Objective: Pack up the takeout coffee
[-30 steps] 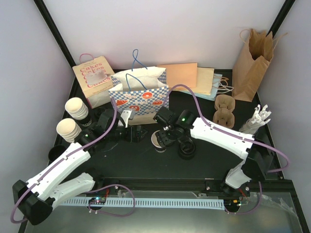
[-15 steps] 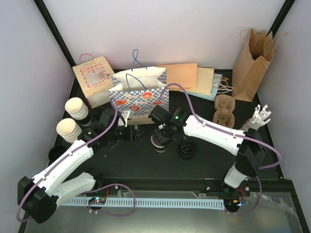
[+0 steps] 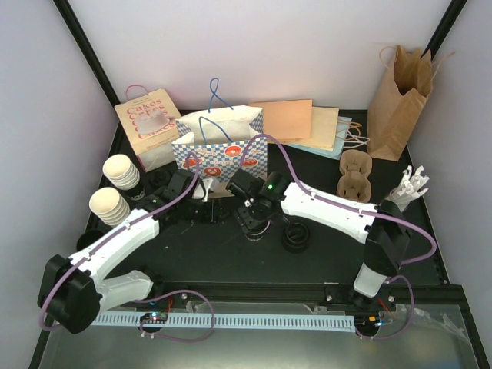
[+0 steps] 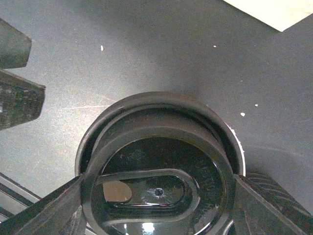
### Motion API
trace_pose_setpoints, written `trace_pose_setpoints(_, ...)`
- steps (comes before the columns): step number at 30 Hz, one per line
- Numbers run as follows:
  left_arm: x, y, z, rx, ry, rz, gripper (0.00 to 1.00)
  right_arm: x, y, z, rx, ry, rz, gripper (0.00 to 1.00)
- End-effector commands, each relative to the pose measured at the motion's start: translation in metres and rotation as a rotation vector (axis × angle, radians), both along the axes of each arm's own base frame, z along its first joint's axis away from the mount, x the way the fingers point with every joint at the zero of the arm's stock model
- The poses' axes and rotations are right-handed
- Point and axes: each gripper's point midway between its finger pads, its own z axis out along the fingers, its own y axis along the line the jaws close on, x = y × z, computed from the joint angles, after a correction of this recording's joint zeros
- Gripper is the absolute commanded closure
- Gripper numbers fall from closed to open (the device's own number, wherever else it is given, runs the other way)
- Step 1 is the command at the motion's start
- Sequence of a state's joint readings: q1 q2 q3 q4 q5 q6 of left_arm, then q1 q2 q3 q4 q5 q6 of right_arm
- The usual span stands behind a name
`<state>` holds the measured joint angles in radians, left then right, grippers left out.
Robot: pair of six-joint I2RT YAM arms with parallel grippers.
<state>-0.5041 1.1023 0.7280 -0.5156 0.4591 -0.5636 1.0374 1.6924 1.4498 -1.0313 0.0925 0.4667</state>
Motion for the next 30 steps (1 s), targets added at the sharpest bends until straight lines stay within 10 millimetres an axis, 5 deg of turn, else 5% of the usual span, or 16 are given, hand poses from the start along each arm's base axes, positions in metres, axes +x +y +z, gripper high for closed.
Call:
trace_pose_setpoints(1,0.002,-0.007,0.001,-0.04,0.003,-0.021,0.59,0.0,-0.003,0.005,-0.044,-0.027,0.013,0.23)
trace_pose_setpoints(12,0.001,-0.011,-0.003,-0.058,0.011,-0.035,0.6,0.002,-0.007,0.022,-0.045,-0.074,0.001,0.23)
trace_pose_setpoints(30,0.0,-0.012,-0.011,-0.057,0.027,-0.047,0.63,0.004,0.0,0.0,-0.06,-0.045,0.0,0.23)
